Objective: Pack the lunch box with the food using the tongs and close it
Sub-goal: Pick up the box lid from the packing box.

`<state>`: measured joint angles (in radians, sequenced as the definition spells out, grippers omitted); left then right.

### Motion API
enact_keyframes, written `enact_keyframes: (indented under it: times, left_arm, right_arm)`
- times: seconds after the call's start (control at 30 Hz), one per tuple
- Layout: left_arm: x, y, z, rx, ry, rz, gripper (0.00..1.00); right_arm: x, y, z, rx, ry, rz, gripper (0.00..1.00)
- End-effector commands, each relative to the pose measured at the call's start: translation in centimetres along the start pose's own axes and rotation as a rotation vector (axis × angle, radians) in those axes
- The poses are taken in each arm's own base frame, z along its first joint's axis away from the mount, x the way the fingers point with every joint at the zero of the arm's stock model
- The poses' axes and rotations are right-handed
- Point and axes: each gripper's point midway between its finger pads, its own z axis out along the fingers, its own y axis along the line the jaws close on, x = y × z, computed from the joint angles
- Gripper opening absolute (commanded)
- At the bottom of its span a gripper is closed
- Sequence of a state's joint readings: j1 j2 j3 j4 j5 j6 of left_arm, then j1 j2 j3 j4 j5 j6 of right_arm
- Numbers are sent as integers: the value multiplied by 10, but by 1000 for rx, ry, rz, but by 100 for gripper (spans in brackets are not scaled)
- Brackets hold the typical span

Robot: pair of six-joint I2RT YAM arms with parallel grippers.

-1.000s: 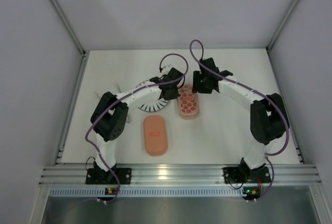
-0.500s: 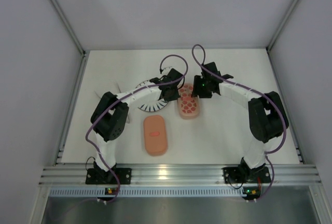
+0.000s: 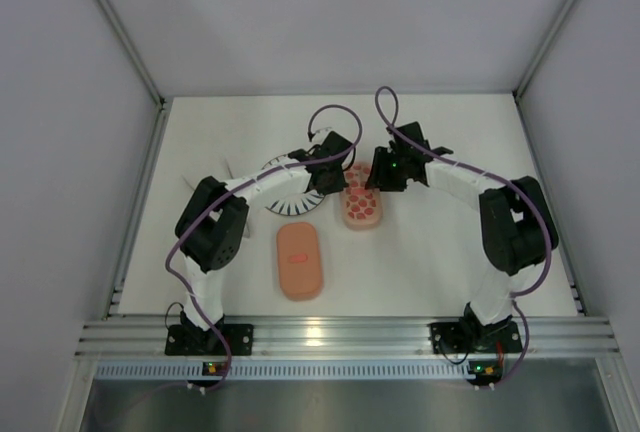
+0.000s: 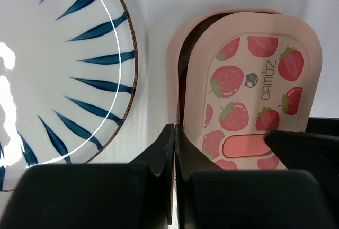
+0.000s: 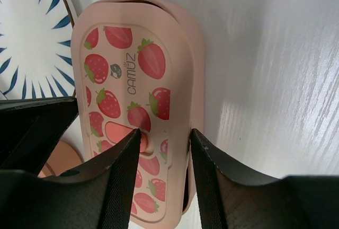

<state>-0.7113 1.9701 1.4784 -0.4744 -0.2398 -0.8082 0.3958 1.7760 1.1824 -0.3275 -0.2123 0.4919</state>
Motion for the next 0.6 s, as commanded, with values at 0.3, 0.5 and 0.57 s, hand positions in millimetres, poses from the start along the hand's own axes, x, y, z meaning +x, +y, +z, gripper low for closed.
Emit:
enact_keyframes:
  times: [0.3, 0.5, 0.57]
  left_arm:
    - [-3, -9, 7, 34, -6, -12, 0]
    - [-4, -9, 6, 36, -6, -11, 0]
    - [-4, -9, 6, 33, -9, -9, 0]
  right_arm:
    - [-31, 27, -35, -109, -111, -18, 41]
    - [-33, 38, -42, -159, -115, -7, 34]
    - [-34, 40, -44, -169, -118, 2, 32]
